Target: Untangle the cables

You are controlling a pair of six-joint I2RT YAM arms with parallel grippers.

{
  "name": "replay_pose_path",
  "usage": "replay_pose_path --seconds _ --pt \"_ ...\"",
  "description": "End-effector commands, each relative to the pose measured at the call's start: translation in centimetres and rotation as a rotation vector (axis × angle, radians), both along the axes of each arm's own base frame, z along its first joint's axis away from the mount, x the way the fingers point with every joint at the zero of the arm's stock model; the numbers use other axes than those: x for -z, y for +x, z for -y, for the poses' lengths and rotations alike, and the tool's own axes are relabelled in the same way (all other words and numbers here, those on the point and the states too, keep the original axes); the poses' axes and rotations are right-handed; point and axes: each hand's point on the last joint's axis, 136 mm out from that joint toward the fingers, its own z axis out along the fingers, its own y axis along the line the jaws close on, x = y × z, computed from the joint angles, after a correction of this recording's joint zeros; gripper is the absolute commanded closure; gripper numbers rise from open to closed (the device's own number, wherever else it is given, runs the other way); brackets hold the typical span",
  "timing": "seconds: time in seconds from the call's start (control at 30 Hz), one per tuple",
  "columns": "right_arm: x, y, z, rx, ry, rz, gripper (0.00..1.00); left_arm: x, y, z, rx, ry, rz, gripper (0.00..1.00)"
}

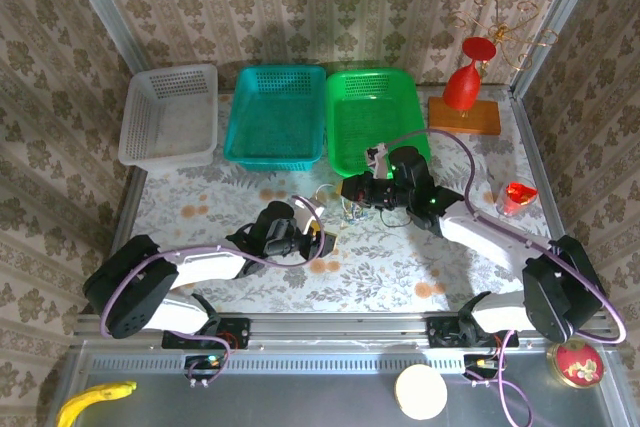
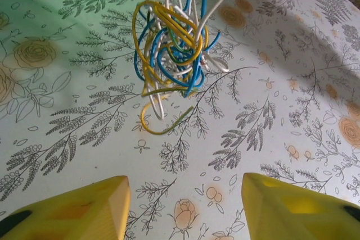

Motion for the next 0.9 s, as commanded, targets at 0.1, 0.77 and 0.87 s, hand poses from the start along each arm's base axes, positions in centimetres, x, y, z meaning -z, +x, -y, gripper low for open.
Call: replay_pose_path --seconds 0.1,0.77,0.87 --pt "-2.6 -0.4 -0.3 0.003 -0.007 0.054 1.00 -1.9 0.4 0.4 -0.006 -0.048 0.054 0.39" --pt "-5.0 -2.7 -4.3 -0.029 0.005 0.098 1.00 -3.2 1.8 0.7 -0.074 -0.108 0.114 0.44" --pt "-4.9 -2.8 -4.5 -0.027 0.004 0.095 1.00 -3.4 1.9 0.4 -0.085 -0.113 0.125 0.42"
